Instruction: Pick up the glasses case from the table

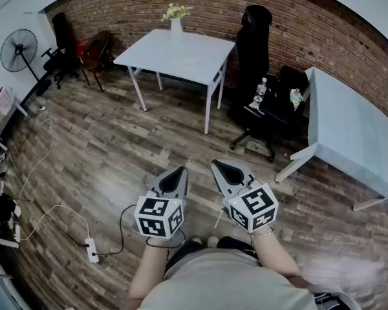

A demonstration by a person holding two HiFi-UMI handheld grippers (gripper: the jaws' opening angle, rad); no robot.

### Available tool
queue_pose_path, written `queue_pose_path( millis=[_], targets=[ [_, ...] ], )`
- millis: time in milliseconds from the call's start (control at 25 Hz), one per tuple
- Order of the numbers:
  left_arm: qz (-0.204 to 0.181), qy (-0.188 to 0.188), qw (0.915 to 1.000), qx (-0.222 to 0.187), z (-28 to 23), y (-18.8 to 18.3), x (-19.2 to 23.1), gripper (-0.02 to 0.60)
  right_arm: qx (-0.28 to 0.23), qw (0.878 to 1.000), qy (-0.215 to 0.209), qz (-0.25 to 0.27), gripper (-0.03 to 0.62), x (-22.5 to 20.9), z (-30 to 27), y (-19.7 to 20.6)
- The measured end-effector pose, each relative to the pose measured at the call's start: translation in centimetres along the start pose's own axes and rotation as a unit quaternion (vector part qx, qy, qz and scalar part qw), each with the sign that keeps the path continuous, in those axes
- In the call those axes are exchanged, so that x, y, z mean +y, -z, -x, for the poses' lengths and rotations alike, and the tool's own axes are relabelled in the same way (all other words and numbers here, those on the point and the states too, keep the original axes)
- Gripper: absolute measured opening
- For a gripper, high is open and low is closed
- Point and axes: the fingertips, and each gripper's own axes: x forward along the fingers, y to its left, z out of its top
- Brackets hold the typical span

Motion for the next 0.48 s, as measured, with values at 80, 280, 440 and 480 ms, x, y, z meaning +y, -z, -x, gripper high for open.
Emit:
queue_pose_path(
  millis=[80,280,440,480],
  targets=[
    [-0.006,0.003,1.0000,0.001,0.1,0.0,-0.1,0.012,-0.001,1.000,0.002,-0.008,-0.002,0.1,-0.2,0.2],
    [-0.006,0.019,0.9998,0.000,0.7,0.2,0.5,0.012,-0.007,1.000,0.011,-0.023,-0.002,0.8,-0.7,0.3],
    [0.000,0.022,0.9998,0.001,0.8,0.9,1.6,0.014,0.004,1.000,0.014,-0.028,-0.001,1.5,-1.5,1.3],
    [0.001,0.024,0.9997,0.002,0.8,1.0,1.9,0.014,0.006,0.999,0.015,-0.031,0.012,1.7,-1.6,1.5]
  ],
)
